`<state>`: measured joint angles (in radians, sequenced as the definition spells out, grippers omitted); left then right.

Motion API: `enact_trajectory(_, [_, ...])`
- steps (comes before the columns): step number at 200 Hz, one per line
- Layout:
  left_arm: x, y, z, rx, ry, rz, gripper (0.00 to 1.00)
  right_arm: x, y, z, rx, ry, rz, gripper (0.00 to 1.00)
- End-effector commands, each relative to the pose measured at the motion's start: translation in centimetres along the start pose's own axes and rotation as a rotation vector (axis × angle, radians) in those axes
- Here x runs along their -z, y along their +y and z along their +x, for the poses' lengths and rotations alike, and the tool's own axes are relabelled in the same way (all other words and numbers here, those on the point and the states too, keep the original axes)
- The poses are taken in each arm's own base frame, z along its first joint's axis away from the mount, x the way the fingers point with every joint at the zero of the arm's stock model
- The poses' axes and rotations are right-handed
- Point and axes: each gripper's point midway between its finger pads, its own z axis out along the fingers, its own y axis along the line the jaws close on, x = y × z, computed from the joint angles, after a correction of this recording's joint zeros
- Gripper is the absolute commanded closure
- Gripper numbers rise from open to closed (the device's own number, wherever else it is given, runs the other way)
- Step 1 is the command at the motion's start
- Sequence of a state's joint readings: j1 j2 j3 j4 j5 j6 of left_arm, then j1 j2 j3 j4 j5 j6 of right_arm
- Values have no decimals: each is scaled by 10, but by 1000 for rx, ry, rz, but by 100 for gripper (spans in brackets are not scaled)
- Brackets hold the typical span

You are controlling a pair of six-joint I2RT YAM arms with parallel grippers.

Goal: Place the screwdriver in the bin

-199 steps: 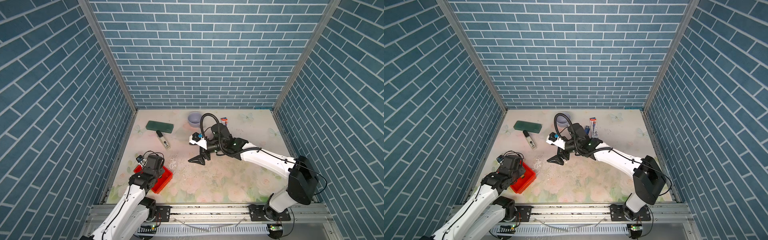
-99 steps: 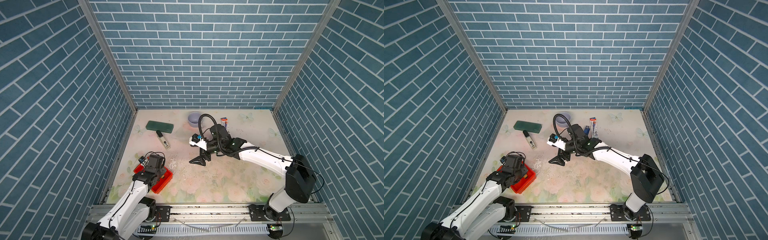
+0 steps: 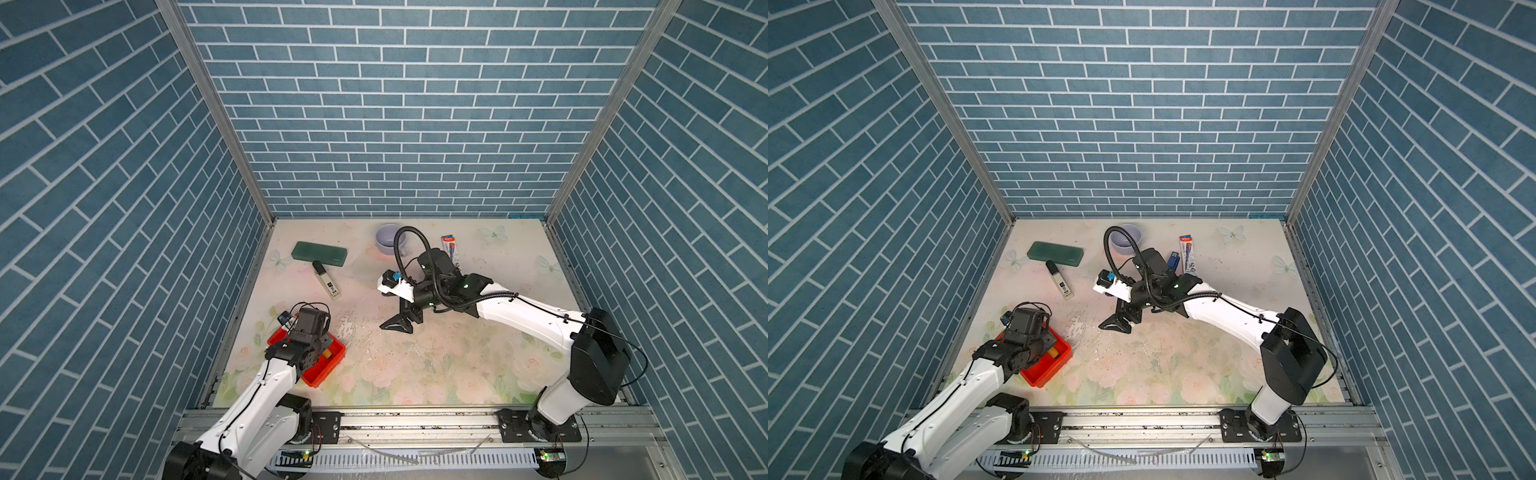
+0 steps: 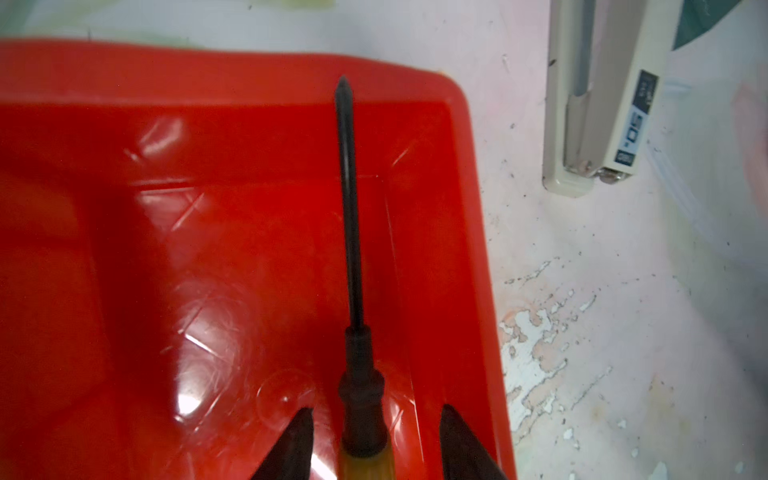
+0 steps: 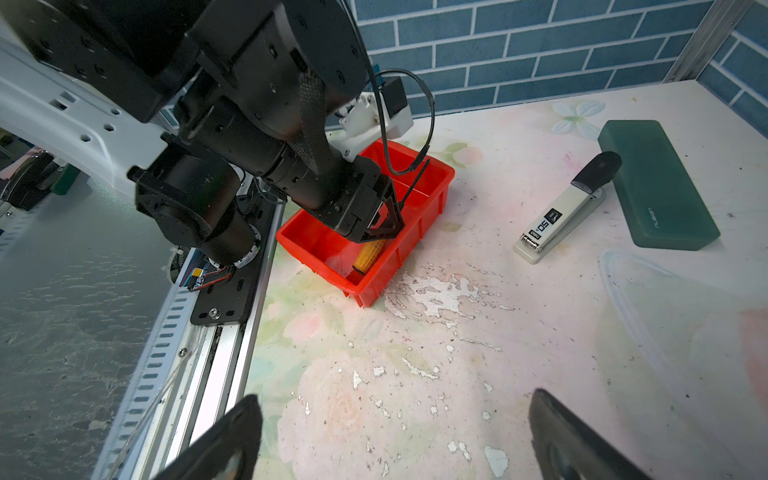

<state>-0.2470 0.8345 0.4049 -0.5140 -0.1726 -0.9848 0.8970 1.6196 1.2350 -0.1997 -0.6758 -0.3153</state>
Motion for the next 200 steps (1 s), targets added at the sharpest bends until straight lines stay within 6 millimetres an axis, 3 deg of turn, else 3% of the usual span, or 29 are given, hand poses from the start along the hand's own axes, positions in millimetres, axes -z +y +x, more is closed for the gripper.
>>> enact_trajectory(1, [15, -5, -17, -31, -65, 14, 40, 8, 3, -12, 76, -21, 10, 1])
enact_trajectory(61, [58, -40, -71, -212, -274, 100, 16, 27, -9, -18, 43, -86, 65, 1])
enact_trajectory(91, [73, -70, -92, -344, -361, 166, 7, 40, -18, -21, 24, -124, 108, 1])
enact_trajectory(132, [88, -104, -119, -533, -533, 230, 0, 78, -47, -27, -30, -253, 254, 1])
enact_trajectory(162, [91, -118, -132, -653, -648, 231, 0, 120, -83, -8, -127, -334, 464, 1])
enact_trajectory(200, [60, -123, -125, -827, -677, 188, 0, 184, -123, 47, -256, -324, 815, 2])
